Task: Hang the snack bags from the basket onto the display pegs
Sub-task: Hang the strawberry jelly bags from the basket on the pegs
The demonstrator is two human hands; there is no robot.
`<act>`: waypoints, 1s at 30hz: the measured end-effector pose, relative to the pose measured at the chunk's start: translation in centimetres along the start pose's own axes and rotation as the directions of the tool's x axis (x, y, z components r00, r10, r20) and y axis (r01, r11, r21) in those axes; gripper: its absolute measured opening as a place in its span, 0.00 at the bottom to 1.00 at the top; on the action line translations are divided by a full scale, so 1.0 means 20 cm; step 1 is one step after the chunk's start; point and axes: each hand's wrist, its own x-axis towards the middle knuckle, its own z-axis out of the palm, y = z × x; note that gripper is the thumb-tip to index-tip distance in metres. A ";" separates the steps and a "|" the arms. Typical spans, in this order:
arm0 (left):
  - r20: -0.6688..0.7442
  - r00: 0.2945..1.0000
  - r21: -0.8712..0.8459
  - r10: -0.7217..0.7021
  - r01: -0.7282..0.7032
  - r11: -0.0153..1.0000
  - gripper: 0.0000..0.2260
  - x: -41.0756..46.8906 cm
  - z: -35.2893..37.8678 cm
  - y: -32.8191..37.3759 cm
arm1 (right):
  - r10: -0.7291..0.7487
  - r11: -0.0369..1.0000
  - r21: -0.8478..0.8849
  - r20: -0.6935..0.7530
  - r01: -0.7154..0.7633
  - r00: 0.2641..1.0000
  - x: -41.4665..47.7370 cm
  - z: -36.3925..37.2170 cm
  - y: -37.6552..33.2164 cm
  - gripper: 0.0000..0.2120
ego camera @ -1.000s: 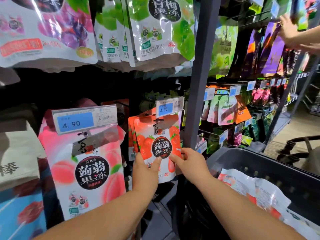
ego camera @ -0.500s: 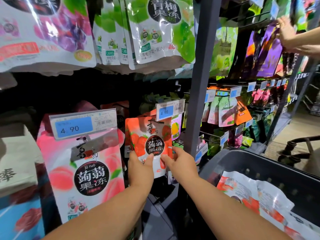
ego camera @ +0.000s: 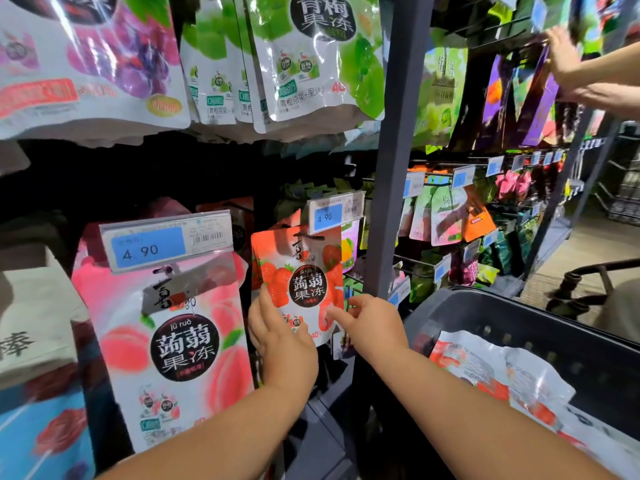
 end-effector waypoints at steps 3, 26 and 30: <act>-0.034 0.989 0.043 0.142 -0.141 0.989 0.29 -0.05 -0.01 0.02 | -0.063 0.994 -0.082 0.052 0.067 0.997 -0.01 -0.09 0.01 0.20; 0.833 0.370 -0.019 0.412 -0.725 0.689 0.05 -0.21 0.61 0.22 | 0.137 0.890 -0.452 0.384 0.057 0.913 -0.23 -0.66 1.10 0.32; 0.863 0.336 -0.022 0.377 -0.721 0.693 0.05 -0.22 0.62 0.22 | 0.101 0.868 -0.486 0.377 0.103 0.921 -0.28 -0.57 1.15 0.38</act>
